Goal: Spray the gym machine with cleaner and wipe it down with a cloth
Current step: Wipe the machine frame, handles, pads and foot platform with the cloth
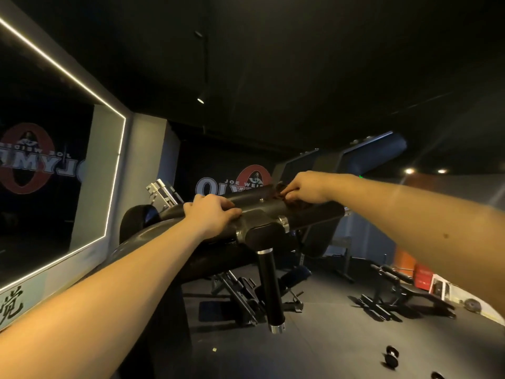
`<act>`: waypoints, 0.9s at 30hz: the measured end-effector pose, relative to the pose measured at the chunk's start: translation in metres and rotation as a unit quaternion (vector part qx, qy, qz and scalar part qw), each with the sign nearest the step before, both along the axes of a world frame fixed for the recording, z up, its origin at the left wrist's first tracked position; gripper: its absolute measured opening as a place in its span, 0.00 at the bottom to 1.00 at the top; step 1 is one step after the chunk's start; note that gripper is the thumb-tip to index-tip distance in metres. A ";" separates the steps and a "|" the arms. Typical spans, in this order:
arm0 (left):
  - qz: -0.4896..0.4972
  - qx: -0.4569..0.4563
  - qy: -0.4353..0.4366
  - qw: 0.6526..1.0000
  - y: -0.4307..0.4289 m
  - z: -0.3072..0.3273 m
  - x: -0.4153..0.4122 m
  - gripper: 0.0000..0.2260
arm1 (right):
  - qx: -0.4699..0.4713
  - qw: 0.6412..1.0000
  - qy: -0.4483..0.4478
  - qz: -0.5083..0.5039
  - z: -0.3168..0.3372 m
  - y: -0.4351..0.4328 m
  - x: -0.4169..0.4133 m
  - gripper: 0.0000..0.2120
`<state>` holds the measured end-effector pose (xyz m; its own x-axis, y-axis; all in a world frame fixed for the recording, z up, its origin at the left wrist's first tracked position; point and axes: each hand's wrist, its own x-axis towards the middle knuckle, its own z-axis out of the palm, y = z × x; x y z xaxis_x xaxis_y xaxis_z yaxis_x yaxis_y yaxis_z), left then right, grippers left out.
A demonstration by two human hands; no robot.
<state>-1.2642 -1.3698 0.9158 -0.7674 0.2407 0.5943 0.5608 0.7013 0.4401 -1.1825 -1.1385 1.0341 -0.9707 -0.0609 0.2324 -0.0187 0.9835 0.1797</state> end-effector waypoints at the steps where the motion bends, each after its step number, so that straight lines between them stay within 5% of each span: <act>1: -0.007 0.000 -0.002 1.000 0.005 0.003 0.000 0.14 | 0.006 1.000 0.023 -0.011 0.000 0.006 0.000 0.16; 4: -0.027 0.006 -0.013 1.000 0.019 0.014 0.003 0.14 | -0.027 0.998 0.044 0.026 -0.006 0.007 -0.005 0.16; 9: -0.065 -0.023 -0.067 0.995 0.041 0.036 0.003 0.10 | -0.023 0.994 -0.046 0.094 -0.005 0.003 -0.005 0.24; 15: -0.083 -0.036 -0.096 0.991 0.055 0.053 0.011 0.14 | 0.075 0.996 0.048 -0.020 0.019 0.024 -0.002 0.14; 21: -0.079 -0.047 -0.104 0.990 0.063 0.062 0.010 0.14 | 0.040 0.995 0.041 0.077 -0.004 0.005 -0.013 0.16; 27: -0.090 -0.084 -0.125 0.985 0.086 0.075 0.022 0.19 | 0.271 0.954 0.121 -0.040 0.028 0.038 -0.008 0.10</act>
<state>-1.2423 -1.2834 0.9905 -0.8212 0.4637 0.3325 0.5706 0.6754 0.4672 -1.1901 -1.1004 1.0626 -0.8994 -0.1635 0.4053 0.1587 0.7419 0.6514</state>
